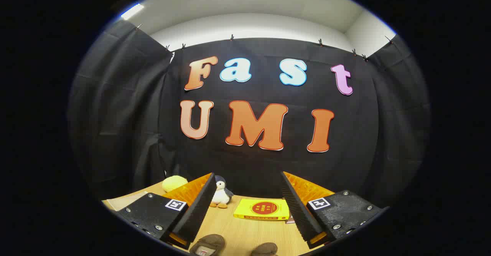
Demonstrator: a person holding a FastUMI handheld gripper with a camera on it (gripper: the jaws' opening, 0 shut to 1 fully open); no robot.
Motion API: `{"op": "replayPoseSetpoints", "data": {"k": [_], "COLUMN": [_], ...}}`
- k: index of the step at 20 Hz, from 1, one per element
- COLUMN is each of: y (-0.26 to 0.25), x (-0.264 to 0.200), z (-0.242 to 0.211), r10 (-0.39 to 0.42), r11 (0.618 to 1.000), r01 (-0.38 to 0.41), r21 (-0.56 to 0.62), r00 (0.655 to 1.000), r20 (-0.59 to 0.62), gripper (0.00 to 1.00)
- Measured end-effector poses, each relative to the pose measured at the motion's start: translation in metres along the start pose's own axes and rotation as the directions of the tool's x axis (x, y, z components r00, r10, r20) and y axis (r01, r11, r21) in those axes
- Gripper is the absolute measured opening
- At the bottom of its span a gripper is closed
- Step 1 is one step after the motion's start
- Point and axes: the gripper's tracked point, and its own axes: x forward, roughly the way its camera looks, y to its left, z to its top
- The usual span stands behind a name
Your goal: Open the storage box then place both shoes into the box .Put the left shoe in first, then the right shoe, with the right side of both shoes facing outward in a uniform manner.
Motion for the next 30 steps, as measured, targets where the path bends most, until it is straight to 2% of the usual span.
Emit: {"op": "replayPoseSetpoints", "data": {"k": [14,21,24,30], "y": [0.008,0.059,0.089,0.142], "x": [0.006,0.007,0.006,-0.001], "z": [-0.002,-0.049,-0.085,-0.152], "r10": [0.032,0.175,0.272,0.455], "r11": [0.997,0.975,0.941,0.824], "r01": [-0.033,-0.159,-0.218,-0.224], "r21": [0.071,0.156,0.261,0.520], "r00": [0.999,0.980,0.942,0.809], "r20": [0.013,-0.096,-0.196,-0.373], "gripper": [0.99,0.99,1.00,0.98]}}
